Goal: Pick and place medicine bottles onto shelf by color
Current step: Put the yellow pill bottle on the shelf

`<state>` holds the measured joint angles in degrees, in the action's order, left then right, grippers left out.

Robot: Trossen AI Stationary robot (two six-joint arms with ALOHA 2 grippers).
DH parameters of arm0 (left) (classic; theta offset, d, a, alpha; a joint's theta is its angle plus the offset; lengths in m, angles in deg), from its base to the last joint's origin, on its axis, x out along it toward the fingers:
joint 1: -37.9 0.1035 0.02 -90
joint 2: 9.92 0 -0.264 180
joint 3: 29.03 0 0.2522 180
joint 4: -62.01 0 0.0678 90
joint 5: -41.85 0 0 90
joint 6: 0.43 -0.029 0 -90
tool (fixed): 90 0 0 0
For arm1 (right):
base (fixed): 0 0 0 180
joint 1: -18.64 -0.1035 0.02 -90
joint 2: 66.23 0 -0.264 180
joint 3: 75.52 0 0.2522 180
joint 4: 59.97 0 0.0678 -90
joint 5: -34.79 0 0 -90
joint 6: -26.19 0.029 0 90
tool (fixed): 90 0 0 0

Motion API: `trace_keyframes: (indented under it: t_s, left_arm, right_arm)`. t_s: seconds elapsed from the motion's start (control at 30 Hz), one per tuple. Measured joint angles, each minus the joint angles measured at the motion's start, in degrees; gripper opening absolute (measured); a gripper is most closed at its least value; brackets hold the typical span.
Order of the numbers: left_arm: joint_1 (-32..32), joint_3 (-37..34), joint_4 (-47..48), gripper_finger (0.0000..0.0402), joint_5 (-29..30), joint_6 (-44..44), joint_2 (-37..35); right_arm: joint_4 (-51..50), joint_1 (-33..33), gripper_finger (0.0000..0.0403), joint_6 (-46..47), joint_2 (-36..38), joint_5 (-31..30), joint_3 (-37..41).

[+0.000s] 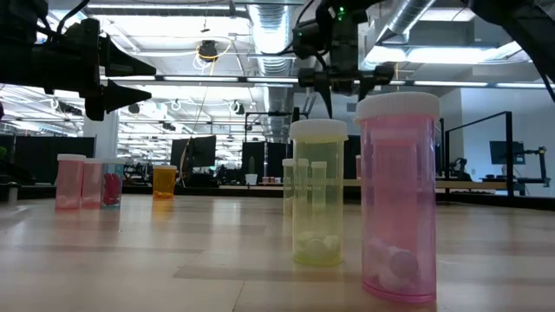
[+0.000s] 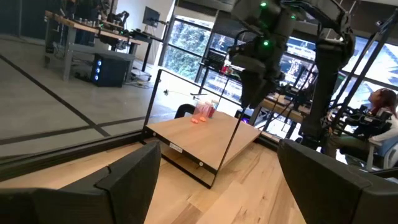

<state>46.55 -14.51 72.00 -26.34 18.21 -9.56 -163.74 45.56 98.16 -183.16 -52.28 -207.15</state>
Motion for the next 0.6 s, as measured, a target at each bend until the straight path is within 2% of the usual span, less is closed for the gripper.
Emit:
trace_keyframes:
  t_s: [0.33,0.6]
  left_arm:
    - [0.0,0.0,0.0,0.0312,0.0,0.0,0.0]
    - [0.0,0.0,0.0,0.0312,0.0,0.0,0.0]
  right_arm:
    - [3.6,-13.6,0.0265,15.9,-0.1,-1.5,0.0]
    - [9.3,-20.8,0.0265,26.3,-3.3,-3.0,0.3]
